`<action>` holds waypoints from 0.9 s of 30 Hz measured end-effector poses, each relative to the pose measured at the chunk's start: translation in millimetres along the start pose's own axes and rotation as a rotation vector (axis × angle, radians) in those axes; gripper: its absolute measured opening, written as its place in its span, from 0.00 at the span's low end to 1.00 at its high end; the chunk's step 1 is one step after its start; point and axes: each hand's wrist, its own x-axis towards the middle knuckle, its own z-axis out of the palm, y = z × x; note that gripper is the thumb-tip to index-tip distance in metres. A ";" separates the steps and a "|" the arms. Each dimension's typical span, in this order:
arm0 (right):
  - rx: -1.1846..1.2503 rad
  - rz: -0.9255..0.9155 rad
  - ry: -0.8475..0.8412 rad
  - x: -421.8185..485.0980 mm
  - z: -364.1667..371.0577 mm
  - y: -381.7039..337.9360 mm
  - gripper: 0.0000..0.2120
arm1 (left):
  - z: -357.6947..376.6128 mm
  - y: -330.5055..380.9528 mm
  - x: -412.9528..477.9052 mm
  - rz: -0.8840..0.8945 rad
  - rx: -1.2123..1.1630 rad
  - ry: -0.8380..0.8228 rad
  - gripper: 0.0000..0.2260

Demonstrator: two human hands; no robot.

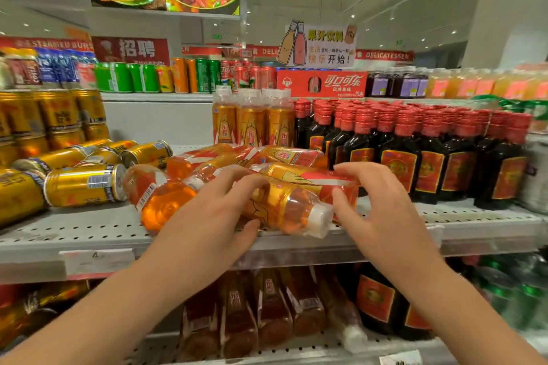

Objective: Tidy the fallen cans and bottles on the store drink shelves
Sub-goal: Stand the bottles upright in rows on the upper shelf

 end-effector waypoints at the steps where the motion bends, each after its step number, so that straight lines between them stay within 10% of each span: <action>1: -0.012 0.015 -0.020 6.9 0.9 3.4 0.16 | -0.3 -1.3 2.4 0.007 0.050 -0.004 0.28; 14: -0.118 0.103 -0.718 76.8 -25.6 28.4 0.30 | -6.2 -4.8 33.6 0.140 0.373 -0.193 0.36; 27: -0.172 0.011 -0.867 111.5 -14.7 35.1 0.45 | -11.0 -0.8 33.2 0.096 0.404 -0.112 0.35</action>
